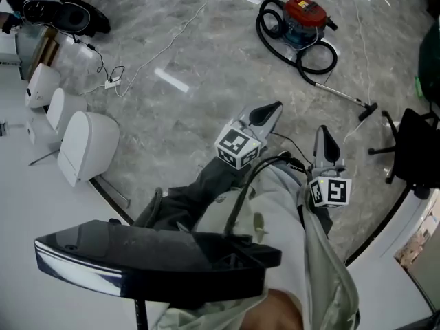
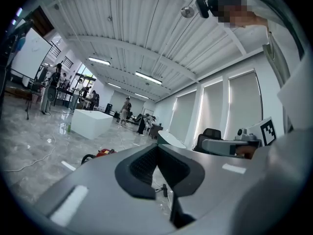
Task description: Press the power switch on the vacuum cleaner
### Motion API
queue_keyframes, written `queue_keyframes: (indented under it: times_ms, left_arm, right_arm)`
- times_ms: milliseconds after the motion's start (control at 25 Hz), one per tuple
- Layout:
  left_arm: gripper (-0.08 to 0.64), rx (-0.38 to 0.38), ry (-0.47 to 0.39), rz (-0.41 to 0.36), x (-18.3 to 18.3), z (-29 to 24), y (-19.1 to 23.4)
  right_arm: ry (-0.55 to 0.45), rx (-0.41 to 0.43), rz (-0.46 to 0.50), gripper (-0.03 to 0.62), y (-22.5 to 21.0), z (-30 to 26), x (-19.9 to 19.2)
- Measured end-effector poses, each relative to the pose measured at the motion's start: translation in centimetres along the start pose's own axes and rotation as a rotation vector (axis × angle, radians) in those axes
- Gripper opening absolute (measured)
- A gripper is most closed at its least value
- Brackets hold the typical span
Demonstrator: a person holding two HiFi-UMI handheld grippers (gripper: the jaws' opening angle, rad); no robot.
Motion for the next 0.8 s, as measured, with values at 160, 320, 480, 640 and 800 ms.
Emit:
queue_keyframes:
  times_ms: [160, 320, 480, 640, 800]
  left_arm:
    - [0.004, 0.010, -0.003, 0.005, -0.1, 0.1, 0.0]
    - [0.003, 0.009, -0.002, 0.007, -0.3, 0.5, -0.2]
    - [0.004, 0.008, -0.004, 0.006, -0.7, 0.6, -0.4]
    - [0.003, 0.005, 0.002, 0.006, -0.7, 0.5, -0.3]
    - [0.004, 0.006, 0.006, 0.009, -0.9, 0.6, -0.3]
  right_arm:
    - [0.002, 0.015, -0.008, 0.002, 0.3, -0.3, 0.1]
    - [0.003, 0.020, -0.010, 0.002, 0.8, -0.1, 0.0]
    - [0.003, 0.014, -0.012, 0.002, 0.8, 0.4, -0.3]
    - [0.002, 0.006, -0.019, 0.002, 0.8, 0.6, -0.3]
    - [0.000, 0.007, -0.022, 0.002, 0.9, 0.7, -0.4]
Point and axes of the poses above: the fingertips, and each gripper's own axes: z backward along the fingers, y to its left, x out of its top, the point moved 6 cm from there along z, backward along the fingers, and after that the axes turned 5 degrees about y, right-handed, at the moved point
